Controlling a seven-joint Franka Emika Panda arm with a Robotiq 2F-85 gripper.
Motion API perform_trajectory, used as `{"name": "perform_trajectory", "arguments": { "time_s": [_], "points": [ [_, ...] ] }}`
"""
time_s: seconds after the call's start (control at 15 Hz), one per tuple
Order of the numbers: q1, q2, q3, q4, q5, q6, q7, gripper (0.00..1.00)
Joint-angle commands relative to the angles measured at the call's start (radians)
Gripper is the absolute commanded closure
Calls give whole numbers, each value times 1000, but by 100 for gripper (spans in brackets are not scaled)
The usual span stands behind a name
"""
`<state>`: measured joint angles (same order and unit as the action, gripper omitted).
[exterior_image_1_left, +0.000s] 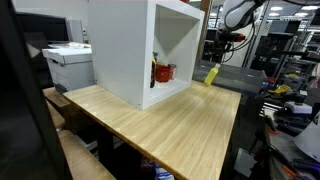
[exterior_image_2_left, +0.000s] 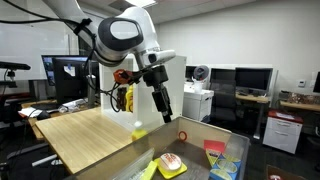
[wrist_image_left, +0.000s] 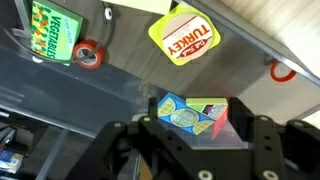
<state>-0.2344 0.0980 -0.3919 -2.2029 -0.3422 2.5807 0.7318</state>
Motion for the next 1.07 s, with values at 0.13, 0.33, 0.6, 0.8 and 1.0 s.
{"name": "perform_trajectory", "arguments": {
  "time_s": [0.13,0.33,0.6,0.8,1.0],
  "points": [
    [-11,4,9,8,-7,2,18,0],
    [-14,3,15,13,28,-30,-21,0],
    [-28,-19,50,12,225,-166,-254,0],
    [-23,-44,48,-8,241,-193,-344,0],
    [-26,-75,47,-37,224,-184,-431,0]
  ]
}}
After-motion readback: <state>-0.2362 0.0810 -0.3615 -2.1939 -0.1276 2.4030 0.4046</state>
